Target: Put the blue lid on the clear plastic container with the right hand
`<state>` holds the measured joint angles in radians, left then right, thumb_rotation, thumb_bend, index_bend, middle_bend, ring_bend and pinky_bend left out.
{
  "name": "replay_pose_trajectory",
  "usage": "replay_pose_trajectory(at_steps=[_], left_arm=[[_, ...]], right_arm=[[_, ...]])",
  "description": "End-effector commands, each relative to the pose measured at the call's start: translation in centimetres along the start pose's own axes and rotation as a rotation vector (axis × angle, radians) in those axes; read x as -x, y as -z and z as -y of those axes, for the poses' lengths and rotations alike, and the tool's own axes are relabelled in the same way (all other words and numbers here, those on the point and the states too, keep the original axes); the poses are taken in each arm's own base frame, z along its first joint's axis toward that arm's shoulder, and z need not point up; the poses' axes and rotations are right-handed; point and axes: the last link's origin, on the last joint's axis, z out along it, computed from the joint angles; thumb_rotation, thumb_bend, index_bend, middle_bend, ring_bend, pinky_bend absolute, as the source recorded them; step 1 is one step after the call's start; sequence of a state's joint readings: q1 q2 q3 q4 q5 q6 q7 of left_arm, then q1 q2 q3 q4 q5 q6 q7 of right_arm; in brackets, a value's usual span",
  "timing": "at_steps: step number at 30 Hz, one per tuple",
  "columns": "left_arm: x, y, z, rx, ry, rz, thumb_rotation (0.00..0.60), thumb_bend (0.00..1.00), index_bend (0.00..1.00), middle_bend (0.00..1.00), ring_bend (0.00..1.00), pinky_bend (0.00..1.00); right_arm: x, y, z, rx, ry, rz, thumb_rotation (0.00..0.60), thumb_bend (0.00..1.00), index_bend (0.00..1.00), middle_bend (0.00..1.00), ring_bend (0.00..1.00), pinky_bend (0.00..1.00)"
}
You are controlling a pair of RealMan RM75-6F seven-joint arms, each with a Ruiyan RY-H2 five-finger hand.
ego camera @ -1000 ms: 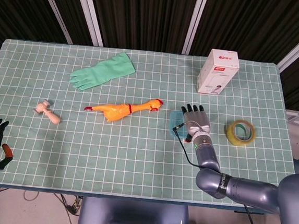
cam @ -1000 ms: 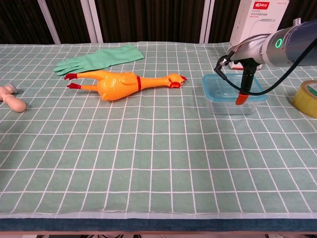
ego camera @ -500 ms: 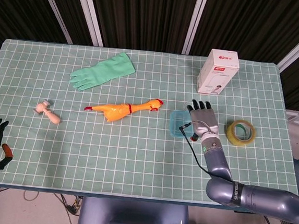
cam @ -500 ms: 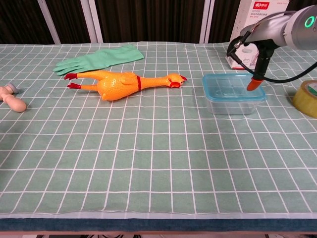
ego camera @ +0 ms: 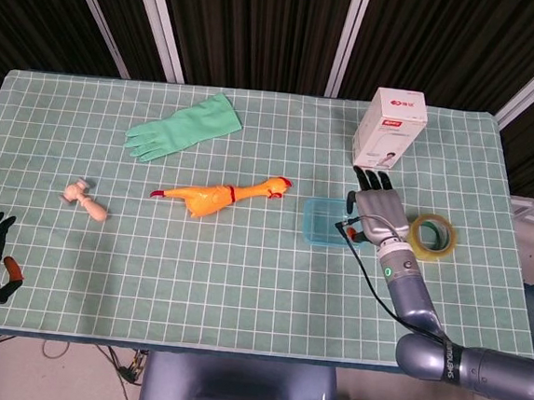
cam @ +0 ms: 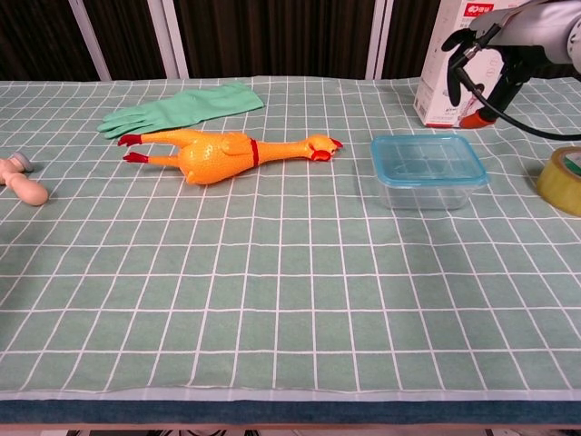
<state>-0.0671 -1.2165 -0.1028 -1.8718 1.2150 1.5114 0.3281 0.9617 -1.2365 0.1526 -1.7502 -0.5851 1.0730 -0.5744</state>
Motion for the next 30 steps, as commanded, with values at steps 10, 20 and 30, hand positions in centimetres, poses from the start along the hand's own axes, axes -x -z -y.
replay_pose_trajectory(at_steps=[10, 20, 30], left_arm=[[0.0, 0.0, 0.0, 0.0, 0.0, -0.001, 0.6, 0.79, 0.09, 0.0, 0.0, 0.0], [0.0, -0.1, 0.1, -0.004, 0.0, -0.002, 0.6, 0.79, 0.09, 0.0, 0.0, 0.0], [-0.1, -0.1, 0.1, -0.007, 0.001, -0.001, 0.6, 0.79, 0.09, 0.0, 0.0, 0.0]], right_arm=[[0.2, -0.1, -0.4, 0.001, 0.016, 0.004, 0.6, 0.44, 0.54, 0.0, 0.0, 0.0], [0.2, 0.0, -0.5, 0.0, 0.005, -0.015, 0.6, 0.48, 0.64, 0.0, 0.0, 0.0], [1.0, 0.6, -1.4, 0.0, 0.019, 0.013, 0.6, 0.52, 0.66, 0.0, 0.0, 0.0]])
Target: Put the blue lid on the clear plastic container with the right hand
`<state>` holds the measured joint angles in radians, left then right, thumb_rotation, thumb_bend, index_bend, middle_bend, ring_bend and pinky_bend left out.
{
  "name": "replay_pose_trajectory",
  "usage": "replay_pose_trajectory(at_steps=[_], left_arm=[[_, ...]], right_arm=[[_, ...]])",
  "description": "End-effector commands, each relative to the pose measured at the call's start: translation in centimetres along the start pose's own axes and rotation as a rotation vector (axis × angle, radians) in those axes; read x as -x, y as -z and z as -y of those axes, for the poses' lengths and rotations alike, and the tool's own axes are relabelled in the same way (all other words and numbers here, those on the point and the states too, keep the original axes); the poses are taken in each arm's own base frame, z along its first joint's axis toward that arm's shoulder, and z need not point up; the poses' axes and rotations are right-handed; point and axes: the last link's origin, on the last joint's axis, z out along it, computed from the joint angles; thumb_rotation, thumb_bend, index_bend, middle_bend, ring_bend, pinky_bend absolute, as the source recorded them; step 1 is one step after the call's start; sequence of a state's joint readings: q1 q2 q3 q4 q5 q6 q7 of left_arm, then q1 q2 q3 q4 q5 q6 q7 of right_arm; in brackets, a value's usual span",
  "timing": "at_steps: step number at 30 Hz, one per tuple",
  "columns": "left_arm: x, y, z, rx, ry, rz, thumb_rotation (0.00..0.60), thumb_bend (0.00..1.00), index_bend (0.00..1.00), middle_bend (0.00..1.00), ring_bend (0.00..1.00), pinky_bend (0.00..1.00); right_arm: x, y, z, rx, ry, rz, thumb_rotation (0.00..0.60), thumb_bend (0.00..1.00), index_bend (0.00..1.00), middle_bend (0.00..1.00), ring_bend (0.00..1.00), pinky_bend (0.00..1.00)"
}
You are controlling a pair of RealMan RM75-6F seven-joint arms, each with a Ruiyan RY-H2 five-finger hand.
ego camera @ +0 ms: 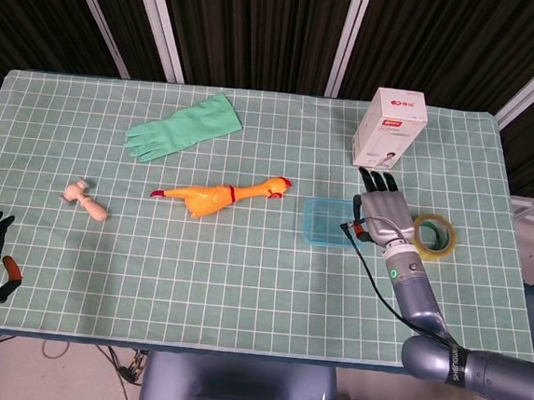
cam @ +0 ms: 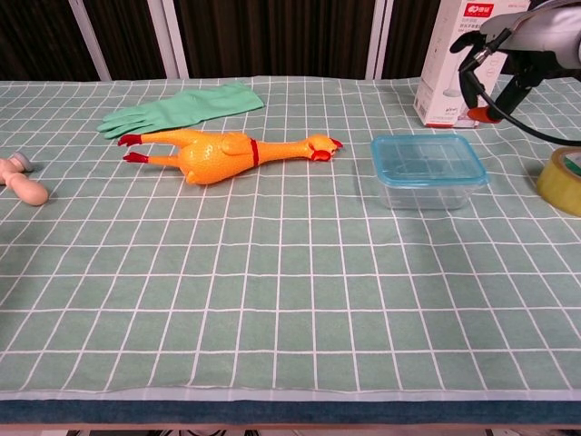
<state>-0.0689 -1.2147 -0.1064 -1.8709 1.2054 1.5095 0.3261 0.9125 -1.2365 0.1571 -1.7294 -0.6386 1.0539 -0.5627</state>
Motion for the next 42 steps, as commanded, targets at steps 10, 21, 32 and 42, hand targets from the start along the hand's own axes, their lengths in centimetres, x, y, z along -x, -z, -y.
replay_pose_trajectory(at_steps=[10, 21, 32, 42], left_arm=[[0.0, 0.0, 0.0, 0.002, -0.002, 0.001, 0.6, 0.79, 0.09, 0.0, 0.0, 0.0], [0.0, -0.1, 0.0, -0.002, -0.001, 0.002, 0.6, 0.79, 0.09, 0.0, 0.0, 0.0], [-0.1, -0.1, 0.1, -0.005, 0.0, -0.002, 0.6, 0.79, 0.09, 0.0, 0.0, 0.0], [-0.1, -0.2, 0.1, -0.008, -0.003, -0.002, 0.6, 0.79, 0.09, 0.0, 0.0, 0.0]], right_arm=[[2.5, 0.9, -0.3, -0.009, 0.038, 0.076, 0.6, 0.52, 0.66, 0.0, 0.0, 0.0], [4.0, -0.4, 0.2, -0.002, 0.029, 0.085, 0.6, 0.52, 0.66, 0.0, 0.0, 0.0], [5.6, -0.8, -0.2, 0.008, 0.023, 0.131, 0.6, 0.52, 0.66, 0.0, 0.0, 0.0], [6.3, -1.0, -0.5, 0.002, 0.032, 0.138, 0.6, 0.52, 0.66, 0.0, 0.0, 0.0]])
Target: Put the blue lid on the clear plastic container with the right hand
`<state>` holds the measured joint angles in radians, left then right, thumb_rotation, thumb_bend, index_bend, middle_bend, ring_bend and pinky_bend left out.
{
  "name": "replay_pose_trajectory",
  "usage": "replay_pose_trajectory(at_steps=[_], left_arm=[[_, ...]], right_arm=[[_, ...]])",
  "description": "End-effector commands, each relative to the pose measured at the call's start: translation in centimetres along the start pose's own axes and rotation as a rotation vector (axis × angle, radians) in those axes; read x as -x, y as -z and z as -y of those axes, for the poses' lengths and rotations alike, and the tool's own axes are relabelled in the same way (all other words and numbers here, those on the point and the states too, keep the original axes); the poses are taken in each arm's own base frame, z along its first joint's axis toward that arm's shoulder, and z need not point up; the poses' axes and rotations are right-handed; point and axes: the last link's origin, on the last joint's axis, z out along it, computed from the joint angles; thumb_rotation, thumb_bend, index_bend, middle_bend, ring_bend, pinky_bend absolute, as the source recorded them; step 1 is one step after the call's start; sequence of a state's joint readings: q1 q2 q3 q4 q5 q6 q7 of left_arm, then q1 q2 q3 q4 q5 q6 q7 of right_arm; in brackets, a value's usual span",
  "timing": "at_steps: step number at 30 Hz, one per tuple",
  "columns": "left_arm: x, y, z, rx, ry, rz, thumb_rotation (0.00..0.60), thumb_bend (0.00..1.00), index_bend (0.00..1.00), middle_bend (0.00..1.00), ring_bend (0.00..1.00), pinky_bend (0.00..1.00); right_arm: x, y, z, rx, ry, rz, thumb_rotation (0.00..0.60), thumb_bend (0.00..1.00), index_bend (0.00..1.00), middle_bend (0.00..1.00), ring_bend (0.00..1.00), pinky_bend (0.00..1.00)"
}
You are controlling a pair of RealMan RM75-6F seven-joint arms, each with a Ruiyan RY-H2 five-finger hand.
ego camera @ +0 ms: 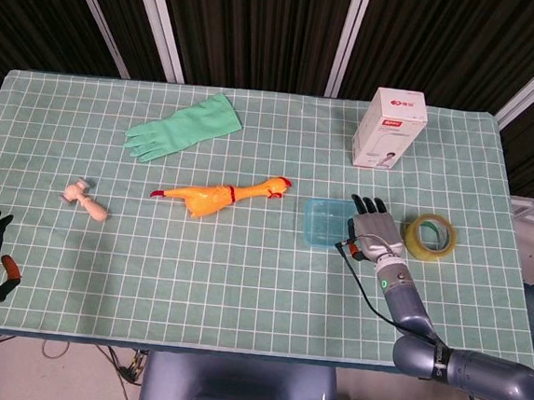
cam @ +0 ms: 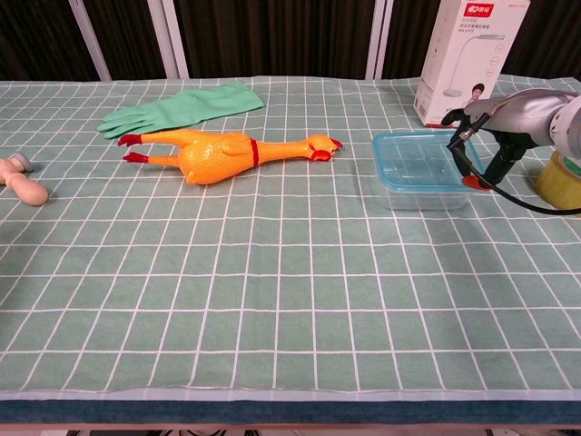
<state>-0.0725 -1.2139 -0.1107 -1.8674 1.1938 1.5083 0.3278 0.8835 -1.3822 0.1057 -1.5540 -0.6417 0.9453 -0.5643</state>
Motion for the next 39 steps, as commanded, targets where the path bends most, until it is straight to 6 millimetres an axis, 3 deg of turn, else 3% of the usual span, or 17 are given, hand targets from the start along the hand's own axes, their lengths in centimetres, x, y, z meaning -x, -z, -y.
replay_pose_trajectory(at_steps=[1, 20, 32, 39], left_arm=[[0.0, 0.0, 0.0, -0.001, 0.0, -0.001, 0.6, 0.79, 0.09, 0.0, 0.0, 0.0], [0.0, -0.1, 0.1, -0.002, -0.006, -0.002, 0.6, 0.79, 0.09, 0.0, 0.0, 0.0], [0.0, -0.1, 0.1, -0.005, -0.002, 0.0, 0.6, 0.79, 0.09, 0.0, 0.0, 0.0], [0.0, -0.1, 0.0, -0.002, 0.0, 0.005, 0.6, 0.79, 0.09, 0.0, 0.0, 0.0]], right_arm=[[0.2, -0.1, -0.1, -0.001, 0.004, 0.001, 0.6, 0.52, 0.66, 0.0, 0.0, 0.0], [0.9, -0.7, -0.1, -0.011, -0.009, -0.003, 0.6, 0.52, 0.66, 0.0, 0.0, 0.0], [-4.1, -0.8, 0.4, -0.001, -0.075, -0.13, 0.6, 0.52, 0.66, 0.0, 0.0, 0.0], [-5.7, -2.6, 0.8, 0.035, -0.083, -0.13, 0.6, 0.52, 0.66, 0.0, 0.0, 0.0]])
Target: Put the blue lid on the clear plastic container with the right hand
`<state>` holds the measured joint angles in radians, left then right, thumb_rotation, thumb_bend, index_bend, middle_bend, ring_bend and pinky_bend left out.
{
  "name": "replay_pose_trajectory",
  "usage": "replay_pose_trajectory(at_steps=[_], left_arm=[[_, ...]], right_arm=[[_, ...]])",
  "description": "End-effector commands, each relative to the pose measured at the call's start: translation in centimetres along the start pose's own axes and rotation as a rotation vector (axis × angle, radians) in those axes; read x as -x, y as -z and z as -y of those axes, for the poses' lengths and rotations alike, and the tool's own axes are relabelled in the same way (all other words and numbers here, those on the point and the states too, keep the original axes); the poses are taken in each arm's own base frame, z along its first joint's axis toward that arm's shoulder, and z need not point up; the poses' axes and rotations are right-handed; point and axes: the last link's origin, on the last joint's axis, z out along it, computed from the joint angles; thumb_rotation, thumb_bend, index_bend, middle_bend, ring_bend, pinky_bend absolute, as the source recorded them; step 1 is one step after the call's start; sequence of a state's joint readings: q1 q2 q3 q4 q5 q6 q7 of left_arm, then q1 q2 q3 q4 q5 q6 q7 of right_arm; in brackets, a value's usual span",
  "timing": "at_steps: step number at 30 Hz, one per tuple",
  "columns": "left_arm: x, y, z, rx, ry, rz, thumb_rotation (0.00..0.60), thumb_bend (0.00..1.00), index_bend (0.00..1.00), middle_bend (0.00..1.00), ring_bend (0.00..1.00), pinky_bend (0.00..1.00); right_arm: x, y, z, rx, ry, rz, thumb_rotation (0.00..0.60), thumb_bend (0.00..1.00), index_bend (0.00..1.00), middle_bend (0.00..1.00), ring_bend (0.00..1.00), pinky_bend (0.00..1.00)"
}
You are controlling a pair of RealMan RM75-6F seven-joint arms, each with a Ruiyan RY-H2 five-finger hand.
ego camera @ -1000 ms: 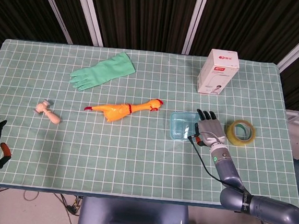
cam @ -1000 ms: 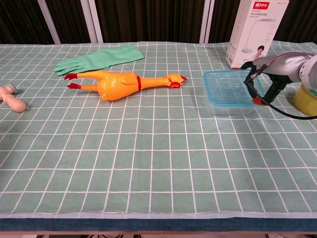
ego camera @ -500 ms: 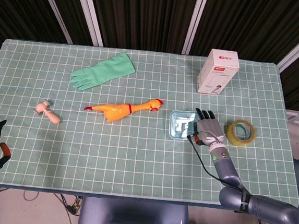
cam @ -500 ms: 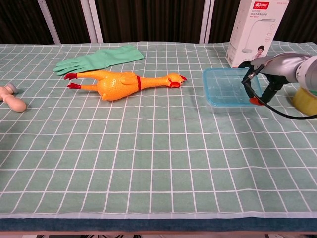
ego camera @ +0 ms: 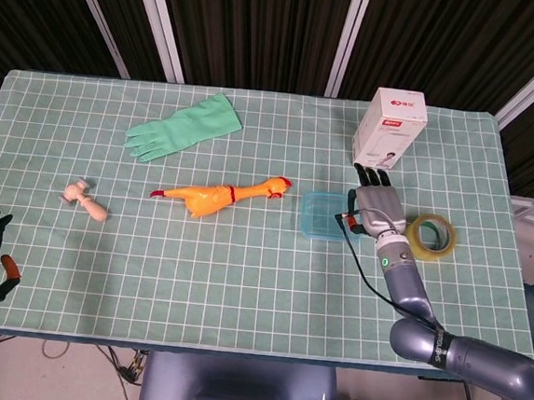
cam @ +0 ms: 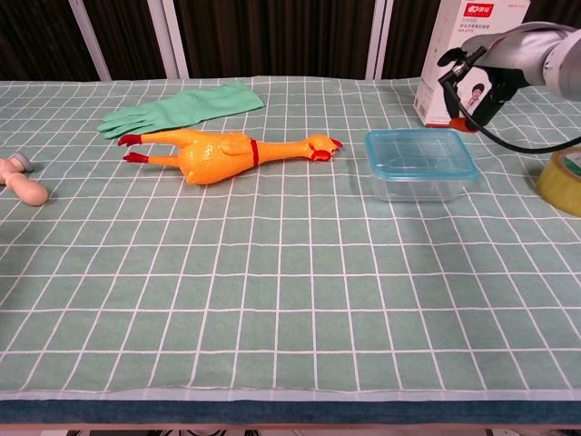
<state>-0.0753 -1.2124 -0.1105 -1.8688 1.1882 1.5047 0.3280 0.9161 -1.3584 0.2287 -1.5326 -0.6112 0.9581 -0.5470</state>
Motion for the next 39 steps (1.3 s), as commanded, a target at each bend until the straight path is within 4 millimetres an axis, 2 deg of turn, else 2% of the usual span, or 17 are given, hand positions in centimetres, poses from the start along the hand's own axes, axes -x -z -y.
replay_pose_trajectory(at_steps=[1, 11, 26, 39], left_arm=[[0.0, 0.0, 0.0, -0.001, 0.001, 0.0, 0.6, 0.79, 0.09, 0.0, 0.0, 0.0], [-0.1, -0.2, 0.1, -0.01, 0.009, 0.005, 0.6, 0.79, 0.09, 0.0, 0.0, 0.0], [-0.1, -0.3, 0.2, -0.015, 0.011, 0.008, 0.6, 0.79, 0.09, 0.0, 0.0, 0.0], [-0.1, -0.3, 0.3, -0.021, 0.009, 0.006, 0.6, 0.79, 0.09, 0.0, 0.0, 0.0]], right_arm=[[-0.5, -1.4, 0.5, 0.02, 0.001, 0.001, 0.6, 0.52, 0.66, 0.0, 0.0, 0.0], [0.1, -4.4, 0.5, 0.08, -0.007, 0.027, 0.6, 0.52, 0.66, 0.0, 0.0, 0.0], [1.9, -5.7, -0.2, 0.107, 0.018, 0.08, 0.6, 0.52, 0.66, 0.0, 0.0, 0.0], [2.2, -6.6, -0.9, 0.126, 0.007, 0.079, 0.6, 0.52, 0.66, 0.0, 0.0, 0.0]])
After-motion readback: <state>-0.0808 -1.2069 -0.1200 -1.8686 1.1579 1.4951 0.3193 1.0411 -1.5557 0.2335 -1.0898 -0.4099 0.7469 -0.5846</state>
